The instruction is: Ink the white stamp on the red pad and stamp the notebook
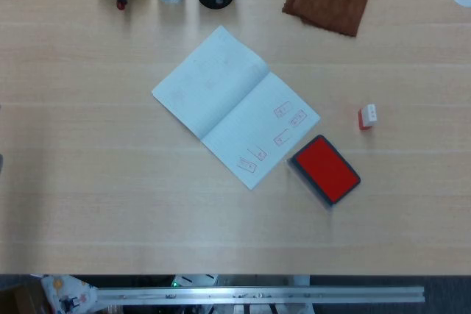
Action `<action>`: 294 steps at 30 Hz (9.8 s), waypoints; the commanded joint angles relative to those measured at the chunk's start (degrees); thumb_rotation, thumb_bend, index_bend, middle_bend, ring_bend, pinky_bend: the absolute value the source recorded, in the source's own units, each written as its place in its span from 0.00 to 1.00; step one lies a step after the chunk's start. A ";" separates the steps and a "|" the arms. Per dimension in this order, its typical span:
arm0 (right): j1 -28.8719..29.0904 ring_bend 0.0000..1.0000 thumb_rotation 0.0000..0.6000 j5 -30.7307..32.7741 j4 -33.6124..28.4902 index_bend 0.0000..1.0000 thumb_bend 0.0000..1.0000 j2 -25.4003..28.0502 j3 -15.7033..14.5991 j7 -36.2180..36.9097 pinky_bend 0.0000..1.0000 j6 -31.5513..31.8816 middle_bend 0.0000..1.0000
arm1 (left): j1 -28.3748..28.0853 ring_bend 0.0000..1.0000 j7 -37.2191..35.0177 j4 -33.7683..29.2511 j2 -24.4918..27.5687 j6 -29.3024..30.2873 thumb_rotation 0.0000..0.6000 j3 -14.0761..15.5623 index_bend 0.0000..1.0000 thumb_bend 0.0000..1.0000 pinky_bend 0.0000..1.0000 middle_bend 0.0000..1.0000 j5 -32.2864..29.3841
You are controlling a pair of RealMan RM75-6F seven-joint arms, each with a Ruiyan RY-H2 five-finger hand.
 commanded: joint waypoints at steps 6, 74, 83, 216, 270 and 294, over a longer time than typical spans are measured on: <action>0.76 0.34 1.00 -0.56 0.08 0.35 0.29 -0.08 0.17 0.35 0.35 -0.47 0.39 | 0.22 0.22 0.15 -0.30 0.12 0.33 1.00 0.10 0.23 0.28 0.13 0.21 0.18; 28.63 0.19 1.00 -4.37 26.39 0.38 0.19 -26.05 -2.33 -11.50 0.29 -29.16 0.35 | 3.32 0.22 -4.40 1.39 1.16 1.84 1.00 1.58 0.23 0.28 0.13 0.19 1.18; 29.14 0.19 1.00 -3.80 26.19 0.38 0.20 -26.43 -3.20 -10.77 0.29 -29.77 0.35 | 3.44 0.22 -4.49 1.62 1.10 1.72 1.00 1.58 0.22 0.28 0.13 0.19 1.05; 31.56 0.30 1.00 -8.80 11.78 0.71 0.34 -26.38 -6.61 -21.64 0.29 -29.18 0.49 | 4.34 0.22 -6.63 1.69 2.13 1.94 1.00 2.32 0.22 0.28 0.13 0.19 2.39; 35.84 0.32 1.00 -0.72 10.69 0.75 0.38 -29.08 1.21 -26.25 0.29 -31.47 0.53 | 4.83 0.22 -7.92 2.88 1.78 2.56 1.00 2.47 0.22 0.28 0.13 0.18 3.20; 43.02 0.32 1.00 7.32 24.33 0.75 0.38 -43.42 4.25 -32.36 0.29 -38.19 0.53 | 5.53 0.22 -9.34 4.15 1.99 2.19 1.00 2.75 0.21 0.28 0.13 0.18 2.04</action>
